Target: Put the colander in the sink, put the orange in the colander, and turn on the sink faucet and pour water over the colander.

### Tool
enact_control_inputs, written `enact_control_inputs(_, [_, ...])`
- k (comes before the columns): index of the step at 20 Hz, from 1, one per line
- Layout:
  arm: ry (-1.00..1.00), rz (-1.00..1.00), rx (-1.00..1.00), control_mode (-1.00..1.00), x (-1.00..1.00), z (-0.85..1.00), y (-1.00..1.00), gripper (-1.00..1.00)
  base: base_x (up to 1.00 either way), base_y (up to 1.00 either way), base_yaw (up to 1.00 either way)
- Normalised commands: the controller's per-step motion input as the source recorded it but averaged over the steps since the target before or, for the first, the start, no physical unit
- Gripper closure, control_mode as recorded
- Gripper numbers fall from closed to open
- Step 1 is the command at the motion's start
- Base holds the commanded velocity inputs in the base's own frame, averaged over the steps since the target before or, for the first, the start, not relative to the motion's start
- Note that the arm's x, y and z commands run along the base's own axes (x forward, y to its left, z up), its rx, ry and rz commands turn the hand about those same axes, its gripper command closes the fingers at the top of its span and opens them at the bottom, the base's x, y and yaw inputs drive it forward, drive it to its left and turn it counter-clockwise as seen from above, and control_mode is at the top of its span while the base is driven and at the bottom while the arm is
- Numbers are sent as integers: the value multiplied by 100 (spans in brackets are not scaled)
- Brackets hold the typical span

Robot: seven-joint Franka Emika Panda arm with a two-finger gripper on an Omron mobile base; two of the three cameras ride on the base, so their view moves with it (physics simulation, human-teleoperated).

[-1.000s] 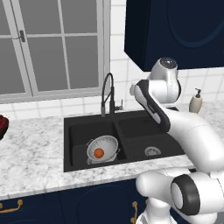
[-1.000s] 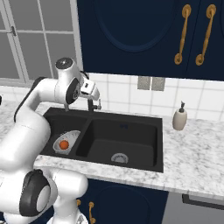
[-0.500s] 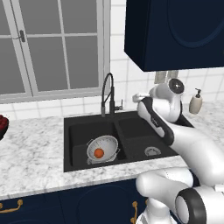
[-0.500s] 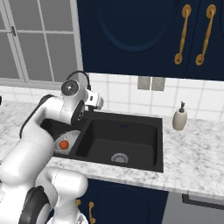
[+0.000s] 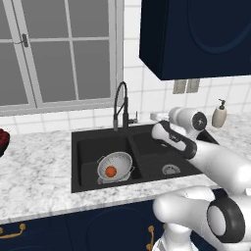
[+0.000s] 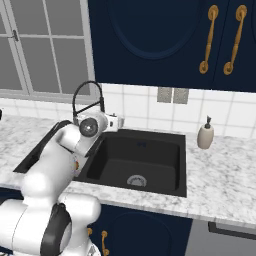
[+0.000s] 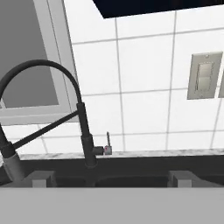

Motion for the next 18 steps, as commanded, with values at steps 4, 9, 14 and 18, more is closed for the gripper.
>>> enact_control_inputs(4, [-16, 4, 0, -100, 34, -9, -9, -100, 0, 0, 0])
enact_control_inputs(9, [-9, 1, 0, -100, 24, -5, -3, -100, 0, 0, 0])
enact_control_inputs(14, [-3, 0, 0, -100, 30, -2, 0, -100, 0, 0, 0])
enact_control_inputs(18, [0, 0, 0, -100, 21, 0, 12, -100, 0, 0, 0])
